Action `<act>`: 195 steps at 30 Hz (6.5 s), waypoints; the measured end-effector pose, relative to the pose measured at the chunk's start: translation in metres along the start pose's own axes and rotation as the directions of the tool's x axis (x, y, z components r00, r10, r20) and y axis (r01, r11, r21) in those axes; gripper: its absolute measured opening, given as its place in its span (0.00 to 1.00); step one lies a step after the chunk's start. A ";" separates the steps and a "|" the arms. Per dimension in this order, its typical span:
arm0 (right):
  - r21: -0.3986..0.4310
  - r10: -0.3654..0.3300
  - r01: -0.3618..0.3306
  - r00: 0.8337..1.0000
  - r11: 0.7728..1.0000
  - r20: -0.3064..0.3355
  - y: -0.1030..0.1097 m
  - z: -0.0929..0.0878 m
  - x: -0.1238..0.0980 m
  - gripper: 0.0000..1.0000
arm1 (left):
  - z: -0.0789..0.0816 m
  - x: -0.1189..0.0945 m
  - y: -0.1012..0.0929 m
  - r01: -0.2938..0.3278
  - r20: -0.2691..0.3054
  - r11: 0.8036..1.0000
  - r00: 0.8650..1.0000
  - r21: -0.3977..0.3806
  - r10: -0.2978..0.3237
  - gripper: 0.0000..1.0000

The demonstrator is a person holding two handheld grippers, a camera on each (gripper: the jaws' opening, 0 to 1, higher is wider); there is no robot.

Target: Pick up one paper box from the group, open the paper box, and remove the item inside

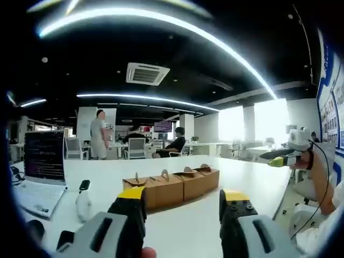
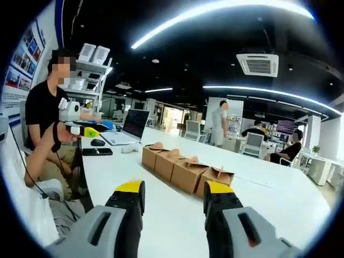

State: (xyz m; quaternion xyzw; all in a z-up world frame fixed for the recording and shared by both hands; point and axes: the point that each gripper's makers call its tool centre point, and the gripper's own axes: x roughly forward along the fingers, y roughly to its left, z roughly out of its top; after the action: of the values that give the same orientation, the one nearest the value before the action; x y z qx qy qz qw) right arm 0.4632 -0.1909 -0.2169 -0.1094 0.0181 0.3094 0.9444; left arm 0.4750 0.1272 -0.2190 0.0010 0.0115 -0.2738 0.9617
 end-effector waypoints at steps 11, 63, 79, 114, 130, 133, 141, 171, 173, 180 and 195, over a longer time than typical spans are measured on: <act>-0.003 -0.004 0.004 1.000 1.000 0.000 -0.002 0.001 -0.002 0.43 | 0.000 0.000 0.001 -0.005 -0.001 1.000 1.000 0.003 0.005 0.53; -0.024 -0.009 0.009 1.000 1.000 -0.004 0.000 0.003 -0.006 0.43 | 0.003 0.009 0.002 -0.064 0.005 0.997 0.998 0.031 0.064 0.47; -0.019 -0.002 0.002 1.000 1.000 -0.010 0.001 0.000 -0.002 0.42 | 0.000 0.033 0.021 -0.123 0.003 0.992 0.992 0.014 0.123 0.44; -0.012 -0.005 0.005 1.000 1.000 -0.013 -0.002 -0.001 -0.005 0.42 | -0.002 0.123 0.072 -0.165 -0.107 0.986 0.981 0.004 0.164 0.38; -0.022 0.000 0.000 1.000 1.000 -0.015 -0.003 -0.001 -0.005 0.42 | -0.014 0.158 0.092 -0.199 -0.171 0.980 0.965 0.031 0.201 0.36; -0.018 -0.001 0.001 1.000 1.000 -0.013 -0.004 -0.001 -0.006 0.42 | -0.021 0.163 0.093 -0.201 -0.188 0.979 0.962 0.014 0.200 0.36; -0.021 -0.002 0.002 1.000 1.000 -0.017 -0.004 -0.002 -0.006 0.42 | -0.030 0.171 0.090 -0.205 -0.204 0.979 0.958 -0.003 0.200 0.35; -0.047 0.030 -0.032 0.998 0.998 -0.047 0.005 -0.008 -0.003 0.42 | -0.051 0.189 0.114 -0.276 -0.288 0.961 0.917 0.037 0.274 0.33; -0.047 0.033 -0.036 0.998 0.998 -0.044 0.005 -0.007 -0.003 0.42 | -0.050 0.189 0.115 -0.278 -0.286 0.960 0.918 0.032 0.275 0.32; -0.045 0.040 -0.042 0.998 0.998 -0.049 0.007 -0.009 -0.001 0.42 | -0.055 0.190 0.117 -0.282 -0.291 0.959 0.916 0.022 0.275 0.28; -0.053 0.042 -0.045 0.998 0.998 -0.056 0.007 -0.010 -0.003 0.42 | -0.055 0.191 0.121 -0.310 -0.271 0.951 0.915 0.007 0.300 0.05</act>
State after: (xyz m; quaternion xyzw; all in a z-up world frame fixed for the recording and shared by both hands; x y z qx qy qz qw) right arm 0.4573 -0.1890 -0.2280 -0.1430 0.0380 0.3271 0.9333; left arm 0.7000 0.1301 -0.2784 0.0224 0.1463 -0.1175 0.9820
